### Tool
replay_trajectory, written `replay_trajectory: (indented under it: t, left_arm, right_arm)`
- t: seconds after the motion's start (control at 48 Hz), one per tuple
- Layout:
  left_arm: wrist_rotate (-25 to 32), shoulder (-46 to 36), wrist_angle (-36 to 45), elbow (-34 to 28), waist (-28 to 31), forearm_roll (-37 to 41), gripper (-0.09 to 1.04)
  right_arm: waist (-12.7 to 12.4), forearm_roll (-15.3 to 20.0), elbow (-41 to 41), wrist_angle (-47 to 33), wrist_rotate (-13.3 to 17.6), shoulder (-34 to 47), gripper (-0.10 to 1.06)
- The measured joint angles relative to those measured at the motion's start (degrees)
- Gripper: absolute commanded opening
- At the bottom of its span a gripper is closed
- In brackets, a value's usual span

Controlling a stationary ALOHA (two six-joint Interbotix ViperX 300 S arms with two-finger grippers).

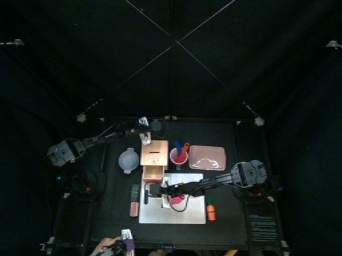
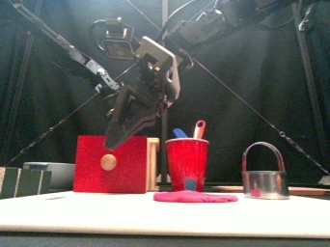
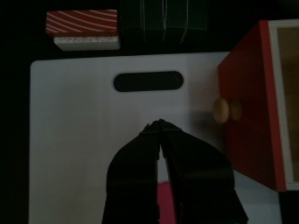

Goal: Get the cutter from the drawer then cut the dough then place the extra dough in the bowl
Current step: Shut the drawer

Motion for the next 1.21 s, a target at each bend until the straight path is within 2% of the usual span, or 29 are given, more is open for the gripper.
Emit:
replay_trajectory:
  t: [0.25,0.792,1.208]
  left_arm:
    - [2.8,4.6,4.6,-2.8,0.7,-0.4,0.18]
    - [3.4,8.2,5.1,-3.6,0.5,-0.4,0.18]
    - [4.4,9.4,4.7,-3.6,-0.9,-0.4,0.19]
  right_arm:
    - [-0.4,0.0,-1.7,-0.2,0.0,2.0,0.21]
    - [-2.5,-0.3,-4.7,0.1,-0.9,5.2,0.21]
    - [-4.1,-3.1,-4.9,2.3,-1.1,5.8,0.21]
